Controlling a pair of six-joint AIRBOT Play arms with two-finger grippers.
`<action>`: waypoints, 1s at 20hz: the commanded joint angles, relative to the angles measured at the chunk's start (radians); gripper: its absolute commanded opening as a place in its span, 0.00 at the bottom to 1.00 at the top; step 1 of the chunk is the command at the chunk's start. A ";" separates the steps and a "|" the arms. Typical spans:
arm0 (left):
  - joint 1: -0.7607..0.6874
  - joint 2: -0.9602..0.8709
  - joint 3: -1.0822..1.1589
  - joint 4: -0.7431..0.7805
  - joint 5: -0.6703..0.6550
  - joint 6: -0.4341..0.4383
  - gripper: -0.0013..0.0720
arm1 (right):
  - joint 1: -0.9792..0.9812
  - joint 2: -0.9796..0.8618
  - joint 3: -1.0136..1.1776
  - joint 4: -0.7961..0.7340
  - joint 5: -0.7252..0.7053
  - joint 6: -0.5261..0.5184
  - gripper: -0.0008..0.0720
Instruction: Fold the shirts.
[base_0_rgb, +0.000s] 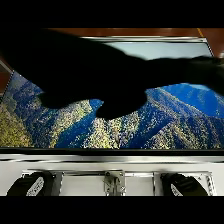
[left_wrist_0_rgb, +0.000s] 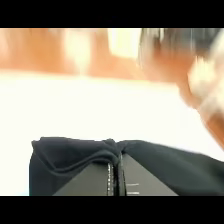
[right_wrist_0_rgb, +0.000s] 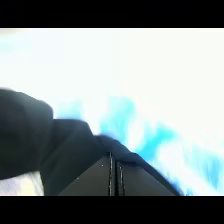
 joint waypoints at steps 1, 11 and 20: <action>0.072 0.083 0.222 0.139 0.046 -0.097 0.06 | 0.000 0.103 0.133 -0.037 0.040 0.063 0.10; 0.089 0.070 0.088 0.314 -0.301 -0.132 0.06 | 0.000 0.077 0.140 -0.224 0.030 0.065 0.10; 0.089 -0.054 -0.502 0.323 -0.151 -0.160 0.06 | -0.032 -0.415 0.139 -0.385 0.029 0.060 0.10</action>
